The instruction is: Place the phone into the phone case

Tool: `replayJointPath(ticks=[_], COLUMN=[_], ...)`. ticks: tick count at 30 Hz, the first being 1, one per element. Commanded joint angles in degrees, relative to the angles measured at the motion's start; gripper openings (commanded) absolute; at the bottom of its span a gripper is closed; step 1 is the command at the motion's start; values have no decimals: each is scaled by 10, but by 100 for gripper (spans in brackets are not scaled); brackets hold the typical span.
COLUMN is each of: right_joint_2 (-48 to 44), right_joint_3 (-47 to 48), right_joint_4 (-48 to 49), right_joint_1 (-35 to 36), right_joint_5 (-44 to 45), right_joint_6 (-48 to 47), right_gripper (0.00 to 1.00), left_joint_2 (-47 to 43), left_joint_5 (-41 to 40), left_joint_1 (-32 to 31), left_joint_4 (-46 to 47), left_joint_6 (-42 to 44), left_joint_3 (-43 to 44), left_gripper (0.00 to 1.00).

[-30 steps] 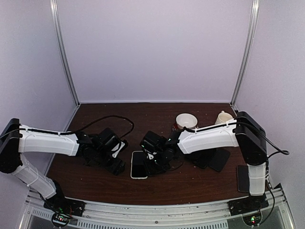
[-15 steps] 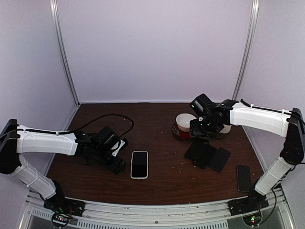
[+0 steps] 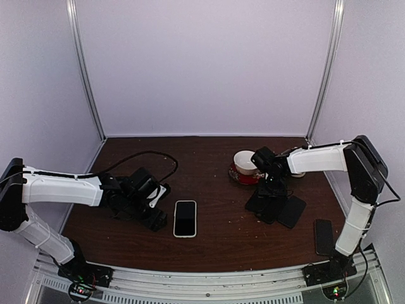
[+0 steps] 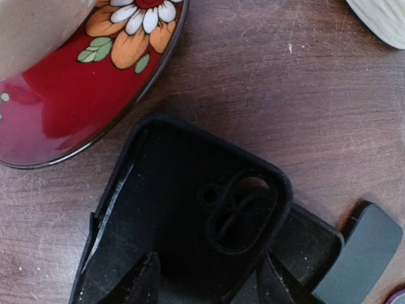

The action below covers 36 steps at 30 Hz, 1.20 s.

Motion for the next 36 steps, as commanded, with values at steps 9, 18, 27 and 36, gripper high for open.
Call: replayJointPath(ticks=[9, 18, 27, 36], right_joint_2=[-10, -51, -130, -110], right_joint_3=[-36, -9, 21, -9], right_joint_4=[20, -9, -67, -31], right_joint_1=[-4, -3, 94, 276], right_joint_5=[-17, 1, 51, 68], right_joint_6=[10, -3, 28, 181], right_gripper=[31, 0, 0, 0], left_joint_2=[-16, -45, -74, -61], left_joint_5=[1, 5, 69, 88], left_joint_1=[2, 2, 2, 3], left_joint_4=[0, -24, -118, -126], left_joint_6=[7, 13, 76, 98], left_joint_3=[13, 33, 131, 167], left_gripper=[73, 73, 75, 76])
